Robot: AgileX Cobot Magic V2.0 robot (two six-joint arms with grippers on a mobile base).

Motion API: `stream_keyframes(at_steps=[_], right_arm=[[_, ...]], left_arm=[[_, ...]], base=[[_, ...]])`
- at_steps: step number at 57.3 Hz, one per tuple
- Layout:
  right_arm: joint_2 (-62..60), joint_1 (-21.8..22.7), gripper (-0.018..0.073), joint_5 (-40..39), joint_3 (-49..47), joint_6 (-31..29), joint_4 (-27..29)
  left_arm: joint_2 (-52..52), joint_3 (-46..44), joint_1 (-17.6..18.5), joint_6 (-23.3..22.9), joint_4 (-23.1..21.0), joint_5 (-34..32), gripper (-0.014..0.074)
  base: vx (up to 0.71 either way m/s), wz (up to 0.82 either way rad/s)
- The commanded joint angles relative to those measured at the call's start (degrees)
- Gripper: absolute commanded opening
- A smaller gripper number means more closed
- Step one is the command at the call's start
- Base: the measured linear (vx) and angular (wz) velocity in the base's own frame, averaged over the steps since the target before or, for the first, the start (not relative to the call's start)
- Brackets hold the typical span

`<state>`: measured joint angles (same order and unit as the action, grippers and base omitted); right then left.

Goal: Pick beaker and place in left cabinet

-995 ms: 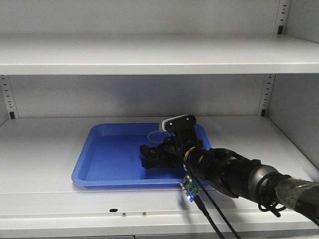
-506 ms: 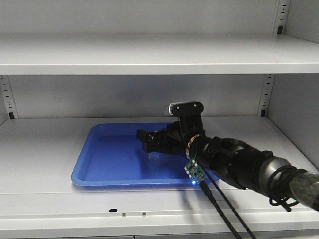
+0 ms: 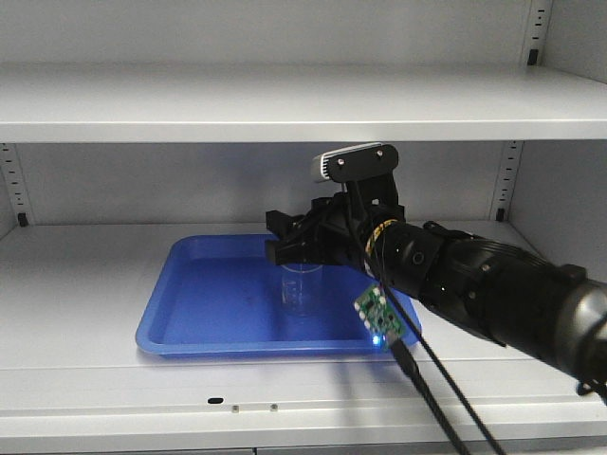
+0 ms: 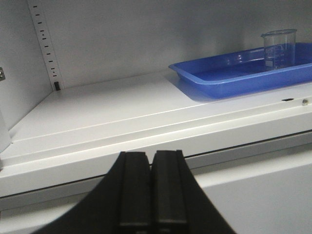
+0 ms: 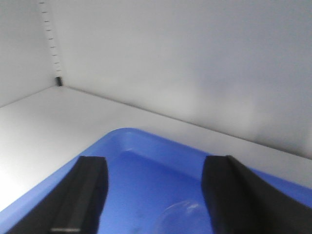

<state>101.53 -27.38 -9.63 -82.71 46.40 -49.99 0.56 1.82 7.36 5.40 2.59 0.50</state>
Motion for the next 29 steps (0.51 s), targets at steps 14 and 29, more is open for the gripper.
stream_keyframes(at_steps=[14, 29], right_arm=[[-17.53, -0.17, 0.0240, -3.45, 14.13, -0.37, -0.17], [-30.43, -0.17, 0.0137, 3.45, 22.48, -0.36, 0.07]], left_arm=[[1.05, 0.90, 0.03, -0.15, -0.18, -4.77, 0.0001], [1.05, 0.90, 0.03, -0.15, -0.18, -4.77, 0.0001]], base=[[0.00, 0.00], [0.00, 0.00]])
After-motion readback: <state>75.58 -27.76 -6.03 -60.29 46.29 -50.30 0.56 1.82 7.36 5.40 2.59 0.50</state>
